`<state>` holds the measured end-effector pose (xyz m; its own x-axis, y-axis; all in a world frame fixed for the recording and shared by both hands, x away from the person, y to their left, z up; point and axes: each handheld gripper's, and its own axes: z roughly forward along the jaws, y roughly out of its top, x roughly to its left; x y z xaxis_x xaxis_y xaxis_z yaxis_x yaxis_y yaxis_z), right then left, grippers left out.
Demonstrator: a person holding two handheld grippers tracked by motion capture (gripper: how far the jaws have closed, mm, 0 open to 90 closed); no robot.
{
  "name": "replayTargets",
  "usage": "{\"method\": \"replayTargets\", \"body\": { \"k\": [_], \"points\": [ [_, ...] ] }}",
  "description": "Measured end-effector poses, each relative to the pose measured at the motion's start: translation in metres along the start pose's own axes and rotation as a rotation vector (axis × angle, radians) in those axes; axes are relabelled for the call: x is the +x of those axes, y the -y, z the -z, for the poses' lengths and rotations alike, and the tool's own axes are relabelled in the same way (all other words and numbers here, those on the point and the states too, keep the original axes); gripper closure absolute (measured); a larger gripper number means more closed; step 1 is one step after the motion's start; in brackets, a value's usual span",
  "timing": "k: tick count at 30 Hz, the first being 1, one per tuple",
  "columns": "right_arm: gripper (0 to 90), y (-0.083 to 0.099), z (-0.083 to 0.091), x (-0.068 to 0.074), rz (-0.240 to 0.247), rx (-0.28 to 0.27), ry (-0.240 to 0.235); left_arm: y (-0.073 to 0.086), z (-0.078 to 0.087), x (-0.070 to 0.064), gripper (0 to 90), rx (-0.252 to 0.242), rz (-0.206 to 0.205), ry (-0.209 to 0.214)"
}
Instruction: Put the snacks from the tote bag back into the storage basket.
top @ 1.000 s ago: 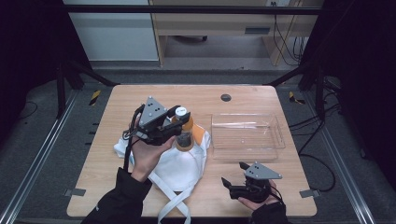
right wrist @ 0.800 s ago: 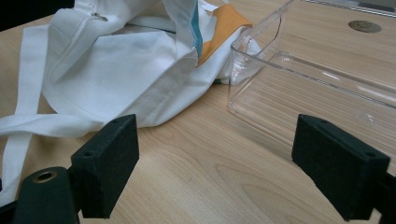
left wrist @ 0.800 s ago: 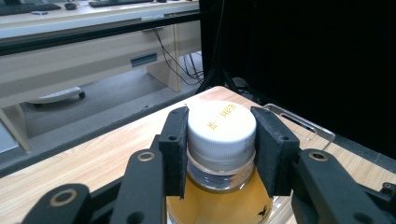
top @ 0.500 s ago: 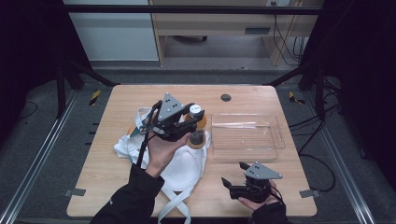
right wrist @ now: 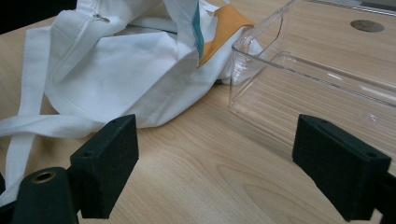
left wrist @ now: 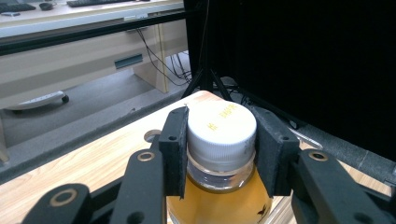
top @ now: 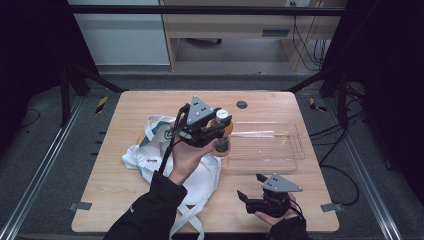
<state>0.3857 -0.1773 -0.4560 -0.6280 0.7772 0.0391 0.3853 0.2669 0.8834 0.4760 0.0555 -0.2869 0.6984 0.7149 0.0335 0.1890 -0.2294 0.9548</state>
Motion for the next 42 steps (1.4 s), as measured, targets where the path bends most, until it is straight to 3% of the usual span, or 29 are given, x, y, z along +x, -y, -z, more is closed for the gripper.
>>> {"method": "replayTargets", "body": {
  "k": [24, 42],
  "points": [
    [14.8, 0.0, 0.0, 0.0, -0.004, 0.0, -0.005, -0.002, -0.034, -0.014, 58.6, -0.001, 0.0, 0.011],
    [14.8, 0.0, 0.0, 0.0, -0.004, -0.001, -0.01, 0.011, -0.066, -0.021, 58.6, 0.015, -0.001, 0.023]
  ]
}}
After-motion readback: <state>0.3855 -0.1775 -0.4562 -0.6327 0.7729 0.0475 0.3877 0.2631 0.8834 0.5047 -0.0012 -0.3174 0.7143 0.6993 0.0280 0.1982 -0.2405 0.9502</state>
